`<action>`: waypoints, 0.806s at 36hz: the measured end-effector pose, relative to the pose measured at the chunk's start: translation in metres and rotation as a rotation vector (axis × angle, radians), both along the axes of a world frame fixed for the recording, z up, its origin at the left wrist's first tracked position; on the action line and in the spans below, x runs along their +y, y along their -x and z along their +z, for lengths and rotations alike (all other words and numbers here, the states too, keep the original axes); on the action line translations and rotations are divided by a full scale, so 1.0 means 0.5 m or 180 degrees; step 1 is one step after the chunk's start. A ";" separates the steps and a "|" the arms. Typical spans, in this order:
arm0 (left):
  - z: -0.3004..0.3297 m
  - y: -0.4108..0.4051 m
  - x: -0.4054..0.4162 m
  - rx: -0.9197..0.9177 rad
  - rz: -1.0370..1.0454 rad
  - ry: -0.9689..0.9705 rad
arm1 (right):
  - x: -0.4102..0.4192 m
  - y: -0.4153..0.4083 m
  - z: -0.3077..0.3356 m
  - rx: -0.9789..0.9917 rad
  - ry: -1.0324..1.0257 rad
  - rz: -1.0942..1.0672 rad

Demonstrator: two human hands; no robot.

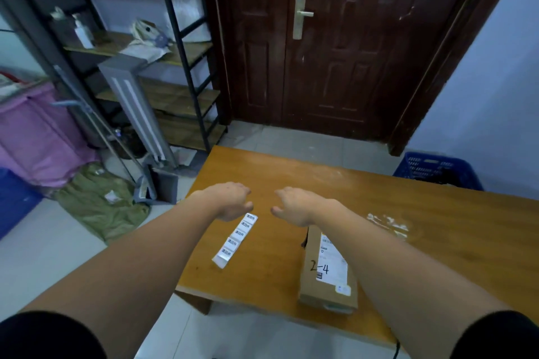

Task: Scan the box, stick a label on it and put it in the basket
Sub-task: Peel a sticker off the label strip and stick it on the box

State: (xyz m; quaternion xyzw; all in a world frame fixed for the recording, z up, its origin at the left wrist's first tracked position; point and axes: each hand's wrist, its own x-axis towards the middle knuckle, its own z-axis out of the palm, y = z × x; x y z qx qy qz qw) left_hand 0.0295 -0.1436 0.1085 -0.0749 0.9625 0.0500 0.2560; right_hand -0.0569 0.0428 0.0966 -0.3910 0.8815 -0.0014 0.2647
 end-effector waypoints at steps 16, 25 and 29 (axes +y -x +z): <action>-0.155 -0.057 -0.221 -0.0407 -0.0617 -0.0071 | -0.194 -0.115 -0.137 -0.0433 -0.0101 -0.0807; -0.237 -0.051 -0.241 -0.0474 -0.0994 -0.0173 | -0.205 -0.162 -0.205 -0.0608 -0.0078 -0.1139; -0.276 -0.050 -0.227 -0.0480 -0.1084 -0.0212 | -0.203 -0.167 -0.238 -0.0588 -0.0115 -0.1209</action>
